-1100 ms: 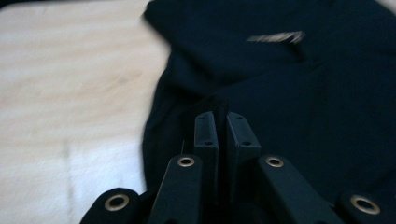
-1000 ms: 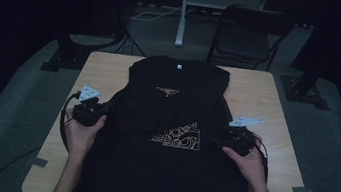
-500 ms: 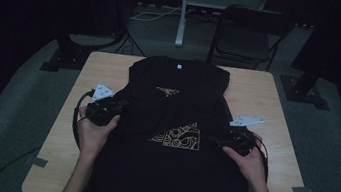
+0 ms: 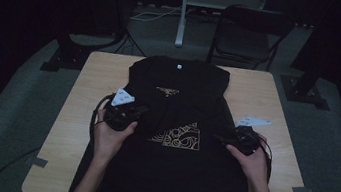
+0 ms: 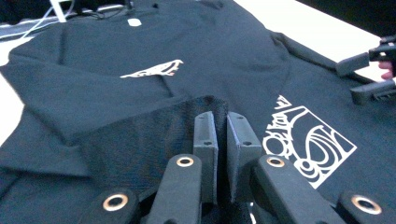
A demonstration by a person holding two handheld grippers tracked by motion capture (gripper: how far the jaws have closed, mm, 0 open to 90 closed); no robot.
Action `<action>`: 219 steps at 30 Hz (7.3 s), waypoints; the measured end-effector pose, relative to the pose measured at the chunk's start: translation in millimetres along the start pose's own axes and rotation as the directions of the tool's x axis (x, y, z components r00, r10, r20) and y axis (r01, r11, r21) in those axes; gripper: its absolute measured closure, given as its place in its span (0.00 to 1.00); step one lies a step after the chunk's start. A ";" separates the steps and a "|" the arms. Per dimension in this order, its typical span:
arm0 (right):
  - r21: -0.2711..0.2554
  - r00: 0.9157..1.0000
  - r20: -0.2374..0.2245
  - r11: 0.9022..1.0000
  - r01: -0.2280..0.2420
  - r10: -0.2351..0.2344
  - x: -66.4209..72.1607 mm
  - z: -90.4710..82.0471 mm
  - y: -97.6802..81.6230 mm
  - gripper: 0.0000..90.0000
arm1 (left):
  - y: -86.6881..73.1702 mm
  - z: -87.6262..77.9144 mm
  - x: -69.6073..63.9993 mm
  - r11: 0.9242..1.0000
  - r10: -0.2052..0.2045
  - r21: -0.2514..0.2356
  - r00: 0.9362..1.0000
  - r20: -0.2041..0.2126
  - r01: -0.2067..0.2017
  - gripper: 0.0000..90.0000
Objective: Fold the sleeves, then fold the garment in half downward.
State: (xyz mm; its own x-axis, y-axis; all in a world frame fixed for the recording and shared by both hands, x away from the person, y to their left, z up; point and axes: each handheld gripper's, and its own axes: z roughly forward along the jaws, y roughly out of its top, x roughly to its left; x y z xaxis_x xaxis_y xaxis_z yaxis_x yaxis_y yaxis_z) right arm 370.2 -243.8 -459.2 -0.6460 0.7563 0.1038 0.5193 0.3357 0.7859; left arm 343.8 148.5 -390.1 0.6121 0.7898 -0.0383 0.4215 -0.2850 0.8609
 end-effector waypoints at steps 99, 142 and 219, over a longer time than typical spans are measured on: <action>-0.082 0.988 0.137 0.995 -0.057 0.068 -13.5 -11.8 -2.3 0.26 | 32.4 100.1 -132.8 0.996 0.046 0.050 0.925 0.378 -0.070 0.69; -0.032 0.992 0.121 0.999 -0.030 0.034 -9.2 -5.4 -2.0 0.26 | -4.6 34.8 31.3 0.996 -0.046 0.075 0.999 0.022 0.044 0.50; 0.061 0.988 0.150 0.998 0.021 -0.030 5.6 4.2 1.1 0.24 | 6.8 128.5 163.0 0.962 -0.242 0.072 0.941 -0.235 0.265 0.87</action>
State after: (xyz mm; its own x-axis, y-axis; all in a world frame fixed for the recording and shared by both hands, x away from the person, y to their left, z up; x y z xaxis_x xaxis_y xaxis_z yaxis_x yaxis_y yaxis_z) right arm 369.5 -236.8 -460.3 -0.5699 0.8216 -0.0127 0.5387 0.3853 0.7493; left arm 532.4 205.6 -455.7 0.3171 0.9401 -0.1252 0.6154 -0.1035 0.7814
